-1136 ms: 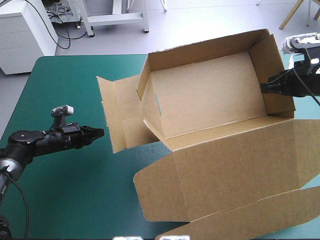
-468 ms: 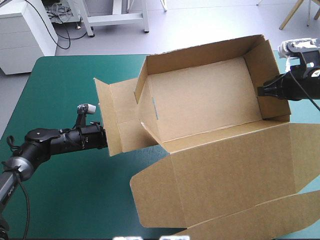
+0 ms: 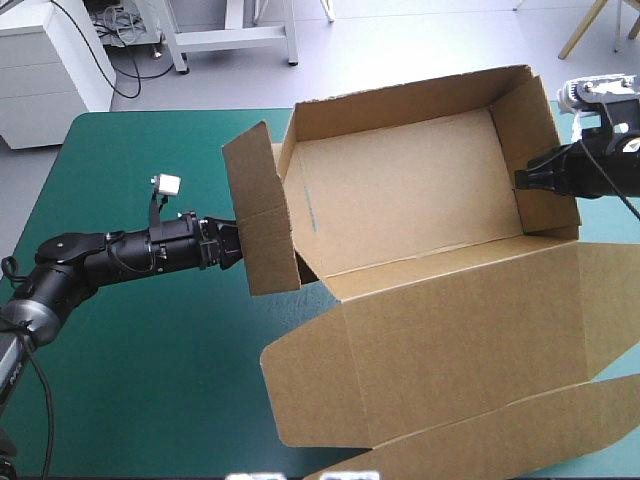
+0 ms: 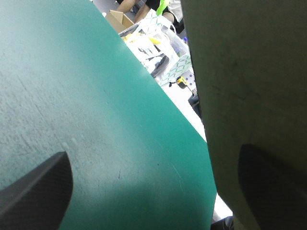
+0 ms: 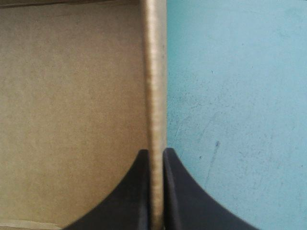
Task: Fold the box
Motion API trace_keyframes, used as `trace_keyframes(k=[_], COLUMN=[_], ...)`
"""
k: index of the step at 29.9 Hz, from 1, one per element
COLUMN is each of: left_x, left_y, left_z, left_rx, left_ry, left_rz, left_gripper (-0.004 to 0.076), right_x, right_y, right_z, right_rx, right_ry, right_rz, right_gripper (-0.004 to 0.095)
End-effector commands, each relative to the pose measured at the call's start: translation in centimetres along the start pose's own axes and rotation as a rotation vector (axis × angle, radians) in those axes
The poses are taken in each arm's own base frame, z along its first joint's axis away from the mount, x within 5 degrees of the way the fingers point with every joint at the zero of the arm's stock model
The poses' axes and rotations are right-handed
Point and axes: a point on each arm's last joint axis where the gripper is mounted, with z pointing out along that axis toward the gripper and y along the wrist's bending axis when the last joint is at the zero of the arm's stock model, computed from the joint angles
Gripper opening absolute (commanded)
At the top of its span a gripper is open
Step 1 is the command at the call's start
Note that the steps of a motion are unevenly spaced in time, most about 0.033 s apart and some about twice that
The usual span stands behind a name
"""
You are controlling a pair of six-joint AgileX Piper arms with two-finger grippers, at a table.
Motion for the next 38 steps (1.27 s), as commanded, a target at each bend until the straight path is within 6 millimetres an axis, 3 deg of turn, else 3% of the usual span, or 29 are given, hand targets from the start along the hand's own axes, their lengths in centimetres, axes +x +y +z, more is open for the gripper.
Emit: trace_keyframes(k=[1,6,21,28,34,38], left_x=[-1.8,-2.8,-4.0,-6.0,-8.5,-9.6], left_y=[-3.5,-4.9,-7.9,-9.7,-12.2,-13.2], left_z=[-0.5,-0.2,2.1,3.7,3.6,3.8], left_rx=[0.173,0.199,0.213,-0.091,-0.347,-0.458], left_ry=[-0.038,-0.037,-0.058,-0.055,-0.112,-0.060], left_rz=[0.050,0.084,0.156,0.296,0.427,0.452], left_gripper=[0.0664,0.0664,0.0664,0.0661,0.0661,0.0661], right_x=[-1.2,-1.7,-2.9,-3.3,-4.0,-4.3], right_y=[1.3,1.9,3.8,4.8,6.0,7.0], right_z=[-1.5,-1.0,-0.6,-0.3,-0.4,-0.4], right_rx=[0.012,0.091,0.057,0.099,0.088,0.062], right_ry=[-0.123,-0.153,-0.262,-0.292,-0.374,-0.418], right_rz=[-0.011,-0.006,-0.018,-0.025,-0.002,0.008], right_gripper=[-0.0009,0.0003,0.0003,0.0003,0.0003,0.0003])
